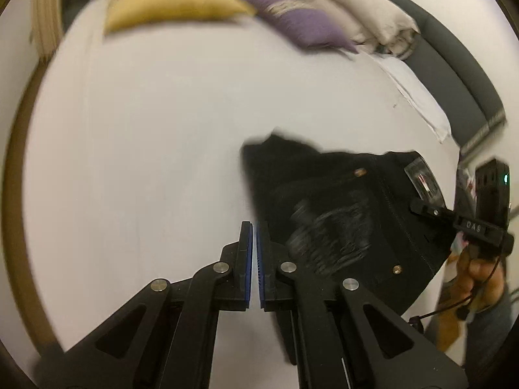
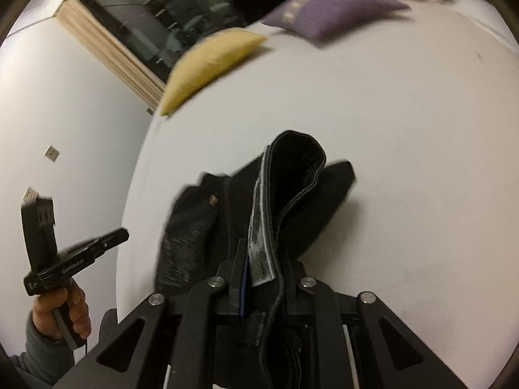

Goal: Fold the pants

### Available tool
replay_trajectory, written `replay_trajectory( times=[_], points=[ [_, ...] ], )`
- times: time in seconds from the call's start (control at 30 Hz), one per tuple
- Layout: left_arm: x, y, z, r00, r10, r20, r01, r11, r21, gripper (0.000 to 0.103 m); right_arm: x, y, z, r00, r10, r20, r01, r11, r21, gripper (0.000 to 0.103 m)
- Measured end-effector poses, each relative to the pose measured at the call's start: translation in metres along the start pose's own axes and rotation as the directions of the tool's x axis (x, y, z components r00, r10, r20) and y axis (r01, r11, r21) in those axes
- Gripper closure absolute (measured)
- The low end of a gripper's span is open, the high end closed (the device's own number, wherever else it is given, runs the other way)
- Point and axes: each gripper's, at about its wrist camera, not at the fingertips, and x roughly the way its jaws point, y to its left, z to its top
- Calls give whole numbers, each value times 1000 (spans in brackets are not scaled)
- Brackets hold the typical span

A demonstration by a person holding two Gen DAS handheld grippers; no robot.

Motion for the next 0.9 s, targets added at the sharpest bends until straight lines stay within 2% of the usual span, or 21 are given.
replay_trajectory(
  times=[0.1,0.17,0.23,0.37,0.47,0.53,0.57,0.63,0.67,0.7,0.73,0.77,0.8,0.83,0.9],
  points=[
    [35,0,-18,994,-47,-101,43,998,-45,101,1,-24,-13,1000,7,-13,-7,998,60,87],
    [51,-7,-19,990,-59,-125,55,998,-34,101,5,-36,-20,999,36,-28,-33,995,97,87],
    [59,-15,-14,989,-90,-119,84,995,-50,101,9,-42,-20,998,44,-39,-40,994,102,86],
    [60,-22,-3,989,-96,-111,87,993,-81,101,10,-46,-20,998,49,-47,-45,995,90,86],
    [47,-23,-3,993,-104,-63,98,990,-104,101,10,-49,-22,997,63,-51,-59,994,87,85],
    [33,-15,-5,992,-120,-44,115,987,-115,97,11,-53,-23,996,79,-52,-74,993,97,82],
    [34,-16,-4,990,-130,-44,125,986,-114,89,12,-55,-24,995,84,-54,-78,992,101,82],
    [31,-21,-3,982,-184,-42,178,977,-119,59,15,-58,-24,994,94,-57,-87,990,108,80],
    [31,-19,-4,977,-208,-40,201,971,-132,29,15,-59,-25,994,98,-57,-91,990,110,80],
    [30,-18,-4,968,-250,-36,242,959,-149,11,16,-59,-23,993,99,-57,-92,990,110,80],
    [32,-21,-4,953,-301,-43,291,944,-156,7,16,-59,-23,993,99,-58,-93,990,109,80],
    [36,-25,-3,949,-309,-62,297,943,-149,7,16,-59,-23,993,99,-59,-93,990,108,80],
    [44,-29,-3,955,-284,-83,271,952,-139,7,17,-59,-23,993,100,-61,-93,990,108,80],
    [41,-17,-5,954,-284,-91,270,952,-143,7,16,-59,-22,993,99,-62,-92,990,107,80],
    [55,-14,-6,942,-319,-103,297,937,-185,11,17,-60,-22,993,101,-65,-94,990,107,80]
  ],
)
